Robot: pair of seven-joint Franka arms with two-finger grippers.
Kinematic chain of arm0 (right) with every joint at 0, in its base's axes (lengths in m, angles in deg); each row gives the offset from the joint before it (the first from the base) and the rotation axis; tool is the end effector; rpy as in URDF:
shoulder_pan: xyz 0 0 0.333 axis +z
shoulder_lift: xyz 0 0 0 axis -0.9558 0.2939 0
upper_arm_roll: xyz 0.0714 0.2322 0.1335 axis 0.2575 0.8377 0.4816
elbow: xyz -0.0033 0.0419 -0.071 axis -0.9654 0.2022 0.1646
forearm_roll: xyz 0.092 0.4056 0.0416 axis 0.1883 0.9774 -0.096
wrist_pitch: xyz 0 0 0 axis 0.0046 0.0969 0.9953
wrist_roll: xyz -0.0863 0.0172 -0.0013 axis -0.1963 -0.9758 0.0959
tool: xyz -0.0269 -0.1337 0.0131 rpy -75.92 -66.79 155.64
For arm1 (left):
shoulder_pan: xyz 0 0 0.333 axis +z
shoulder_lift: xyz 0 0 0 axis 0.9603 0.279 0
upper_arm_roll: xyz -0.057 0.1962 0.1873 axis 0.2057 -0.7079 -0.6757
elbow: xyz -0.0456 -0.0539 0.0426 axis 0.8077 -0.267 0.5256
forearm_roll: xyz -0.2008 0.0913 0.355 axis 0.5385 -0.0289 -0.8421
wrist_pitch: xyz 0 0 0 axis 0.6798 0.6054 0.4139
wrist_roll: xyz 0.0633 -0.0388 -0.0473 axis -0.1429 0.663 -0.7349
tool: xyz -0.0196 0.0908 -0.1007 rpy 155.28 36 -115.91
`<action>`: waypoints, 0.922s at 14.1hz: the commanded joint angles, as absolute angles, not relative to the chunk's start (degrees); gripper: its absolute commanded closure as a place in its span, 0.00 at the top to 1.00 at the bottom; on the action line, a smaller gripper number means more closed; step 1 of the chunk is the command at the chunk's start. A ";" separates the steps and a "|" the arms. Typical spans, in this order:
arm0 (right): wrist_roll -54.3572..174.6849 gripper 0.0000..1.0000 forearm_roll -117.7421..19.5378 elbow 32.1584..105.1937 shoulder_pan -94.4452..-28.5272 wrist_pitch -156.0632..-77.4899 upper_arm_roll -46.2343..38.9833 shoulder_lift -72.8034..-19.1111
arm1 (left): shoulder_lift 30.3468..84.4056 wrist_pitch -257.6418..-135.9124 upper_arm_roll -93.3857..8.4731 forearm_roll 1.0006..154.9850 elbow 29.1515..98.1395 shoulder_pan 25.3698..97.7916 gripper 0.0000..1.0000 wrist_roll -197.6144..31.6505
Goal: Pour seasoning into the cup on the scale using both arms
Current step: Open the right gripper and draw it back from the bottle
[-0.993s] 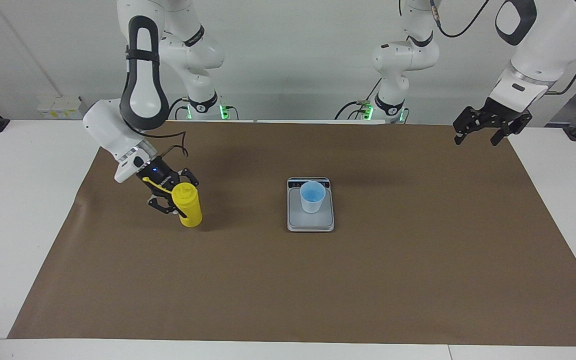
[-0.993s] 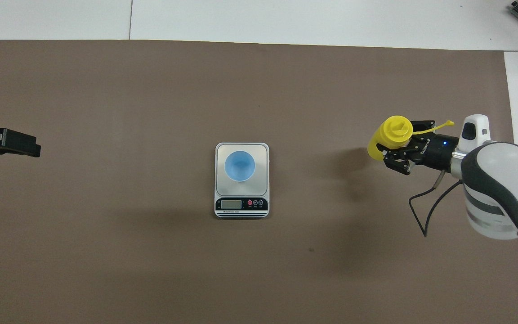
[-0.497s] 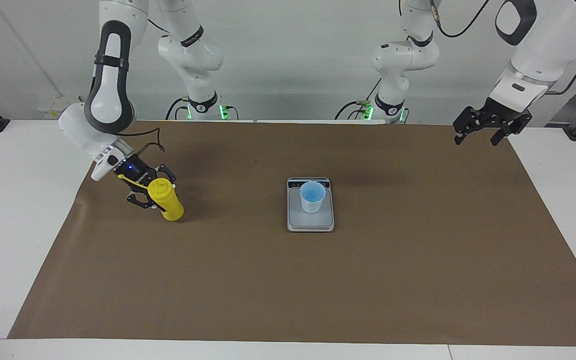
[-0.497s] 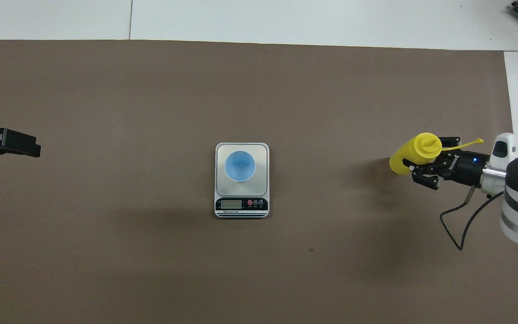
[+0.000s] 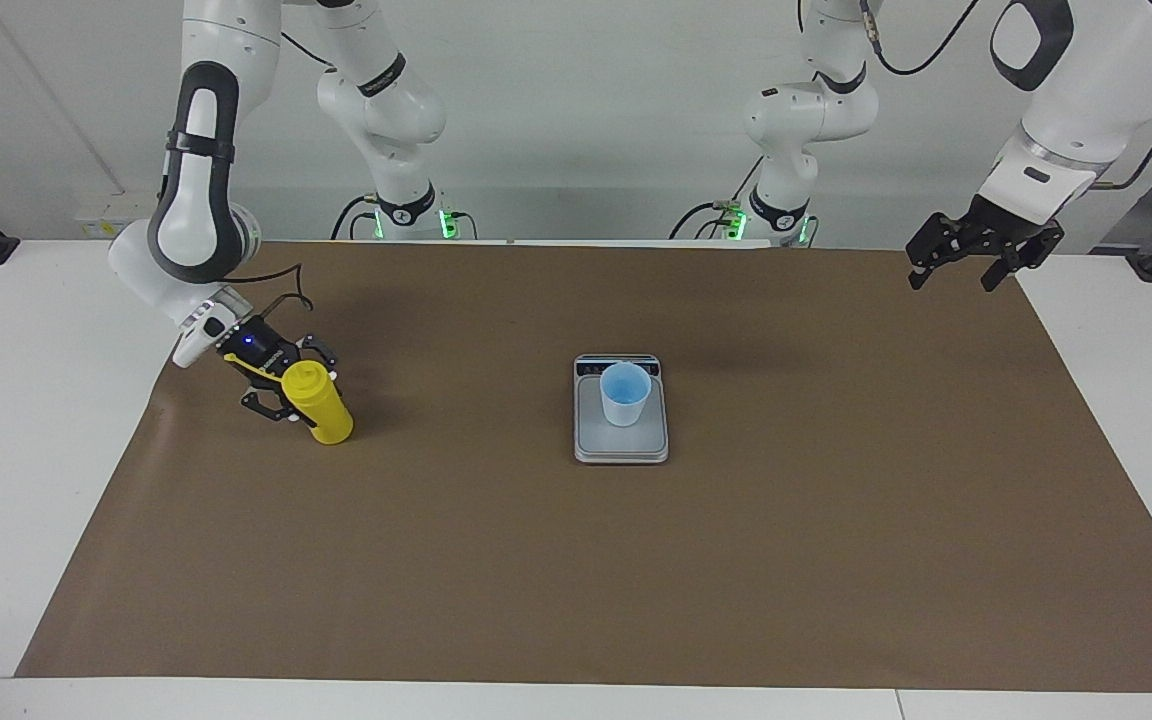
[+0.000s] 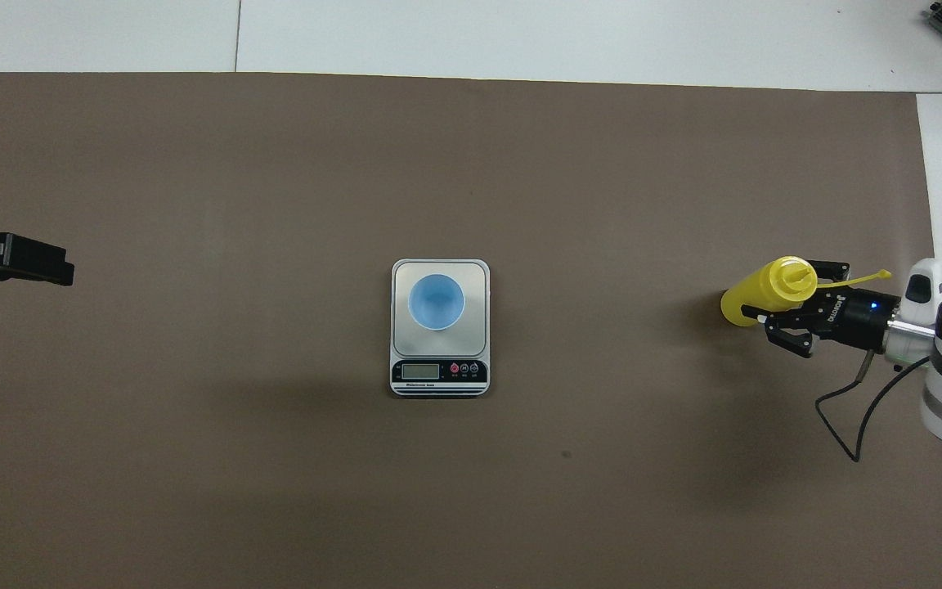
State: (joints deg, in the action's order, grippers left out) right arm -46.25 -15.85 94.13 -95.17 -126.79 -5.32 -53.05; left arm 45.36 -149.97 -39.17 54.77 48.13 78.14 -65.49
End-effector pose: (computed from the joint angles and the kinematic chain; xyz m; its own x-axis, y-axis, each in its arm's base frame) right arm 0.5381 -0.1087 0.2238 0.4579 0.5058 0.7311 0.8137 -0.5698 -0.1154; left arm 0.5714 -0.0252 0.5473 0.9976 -0.0692 -0.0003 -0.0691 -0.9971 0.0307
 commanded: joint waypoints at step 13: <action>-46.80 1.00 -33.17 91.06 -103.94 -118.98 -6.07 -54.35 | 43.89 -150.59 -38.89 55.14 49.90 78.90 1.00 -65.52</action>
State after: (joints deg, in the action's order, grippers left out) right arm -46.75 -29.45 92.84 -102.78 -121.87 -5.63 -53.42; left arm 45.36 -149.97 -39.17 54.77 48.13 78.14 -65.49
